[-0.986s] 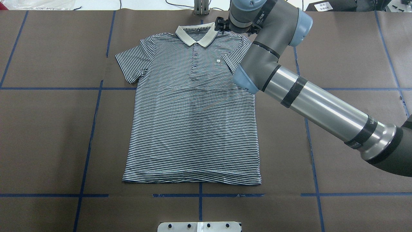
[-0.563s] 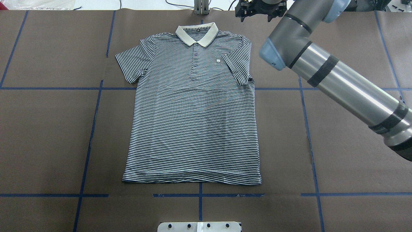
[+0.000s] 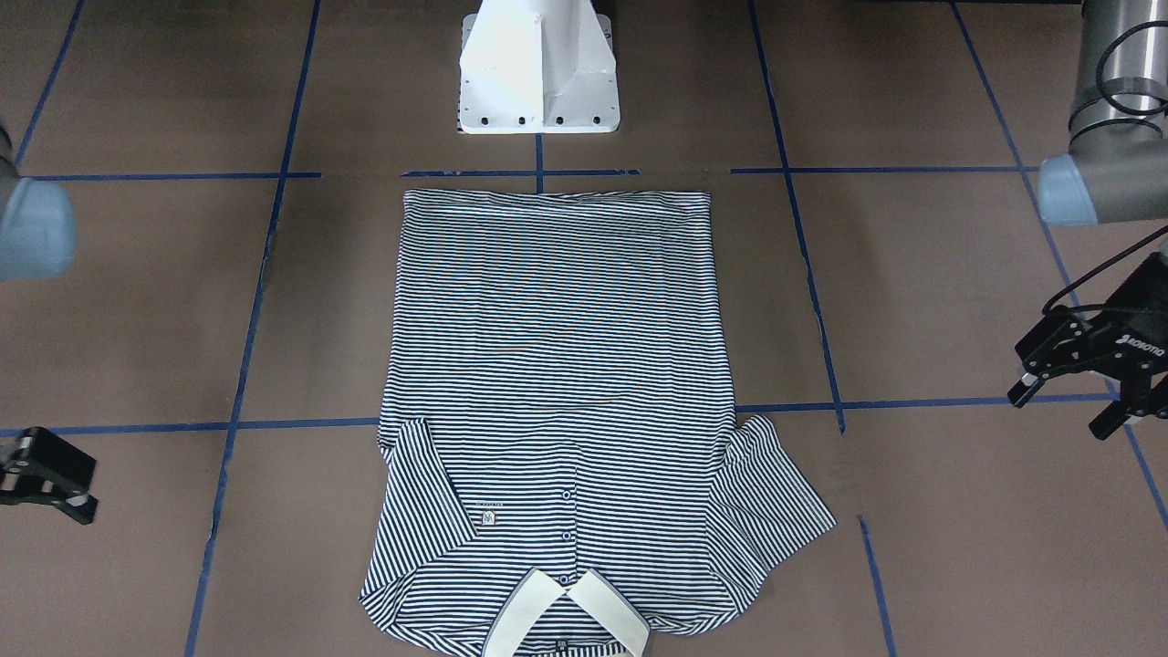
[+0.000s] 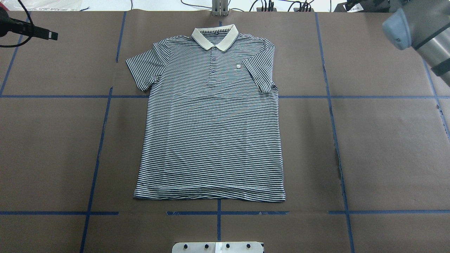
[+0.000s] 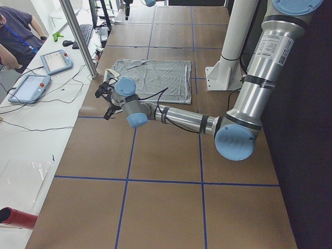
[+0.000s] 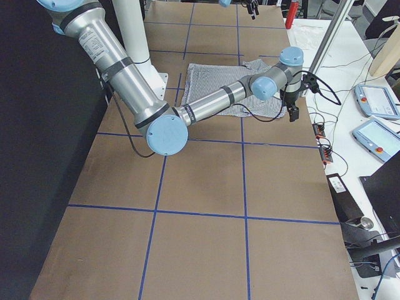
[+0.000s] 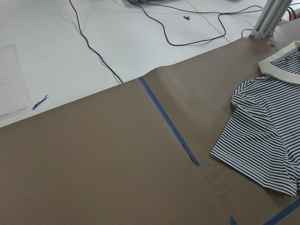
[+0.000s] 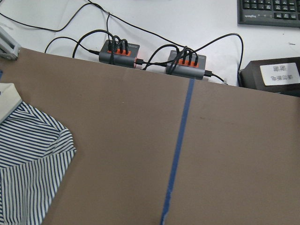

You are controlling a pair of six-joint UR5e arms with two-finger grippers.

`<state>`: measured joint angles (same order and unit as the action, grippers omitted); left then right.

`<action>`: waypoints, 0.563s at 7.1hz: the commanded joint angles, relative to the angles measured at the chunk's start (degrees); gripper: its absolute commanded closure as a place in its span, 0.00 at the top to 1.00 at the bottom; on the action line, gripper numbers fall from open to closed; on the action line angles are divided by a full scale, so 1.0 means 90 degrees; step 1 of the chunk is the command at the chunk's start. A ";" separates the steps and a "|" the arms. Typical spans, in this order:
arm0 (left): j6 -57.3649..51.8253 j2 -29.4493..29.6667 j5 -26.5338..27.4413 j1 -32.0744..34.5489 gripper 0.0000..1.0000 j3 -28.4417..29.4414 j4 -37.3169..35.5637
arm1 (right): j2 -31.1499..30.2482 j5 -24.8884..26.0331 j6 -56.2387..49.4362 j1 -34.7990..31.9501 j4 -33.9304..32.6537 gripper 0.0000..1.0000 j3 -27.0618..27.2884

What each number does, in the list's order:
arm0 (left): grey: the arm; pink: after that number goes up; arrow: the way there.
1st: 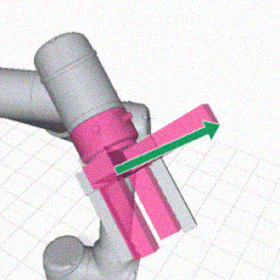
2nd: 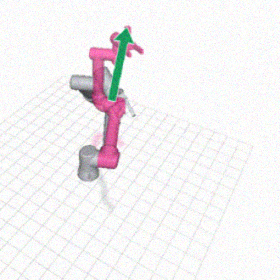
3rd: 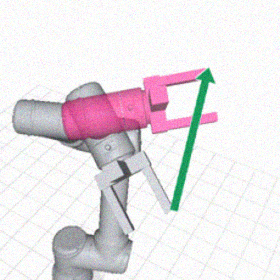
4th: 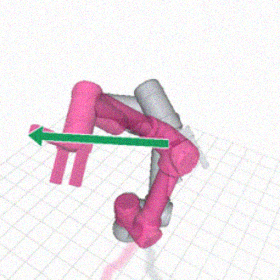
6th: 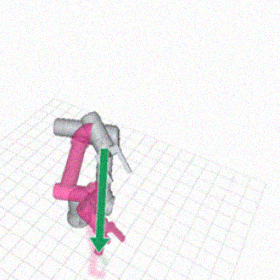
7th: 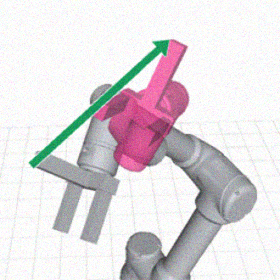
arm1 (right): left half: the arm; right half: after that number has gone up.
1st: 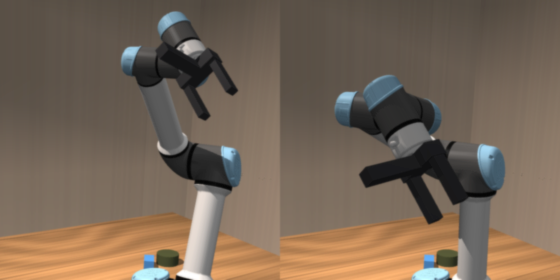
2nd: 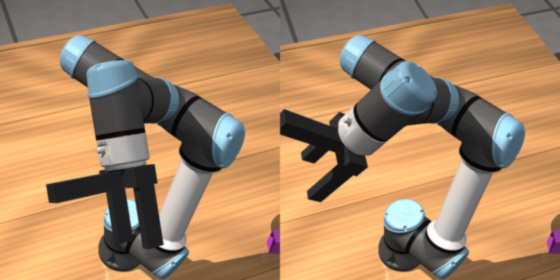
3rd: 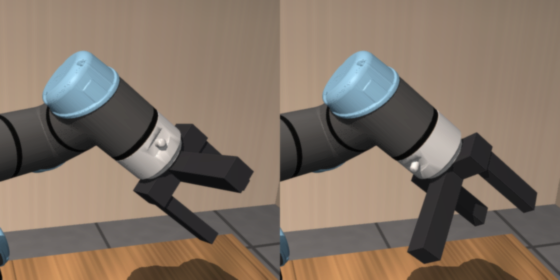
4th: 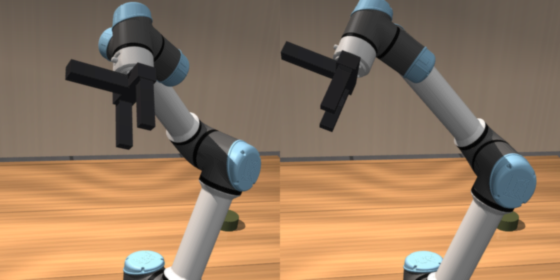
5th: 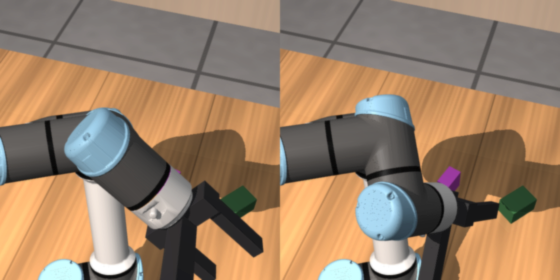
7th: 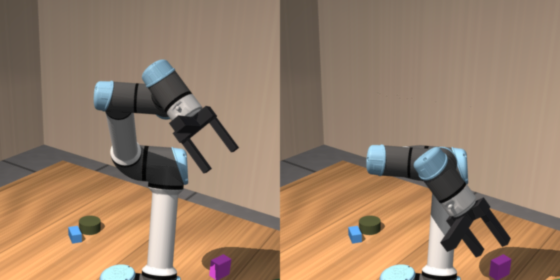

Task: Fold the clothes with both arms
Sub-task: 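Raise the right gripper and withdraw it away from the shirt, then move the left gripper toward the shirt shoulder near the collar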

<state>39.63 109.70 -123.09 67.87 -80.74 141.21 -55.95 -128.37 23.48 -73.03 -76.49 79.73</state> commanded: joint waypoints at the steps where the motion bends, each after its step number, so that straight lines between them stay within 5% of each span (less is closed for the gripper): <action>1: 0.1918 0.0727 0.1220 -0.0984 0.71 0.0598 0.0003 | -0.0521 -0.0541 -0.0841 -0.0557 0.0032 1.00 0.0096; 4: 0.2443 0.1549 0.2531 -0.1662 0.65 0.1759 0.0003 | -0.0658 -0.0502 -0.0841 -0.0557 0.0071 1.00 0.0106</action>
<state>60.44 120.70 -104.22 54.49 -69.33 141.20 -61.27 -132.97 16.00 -77.98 -75.96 80.64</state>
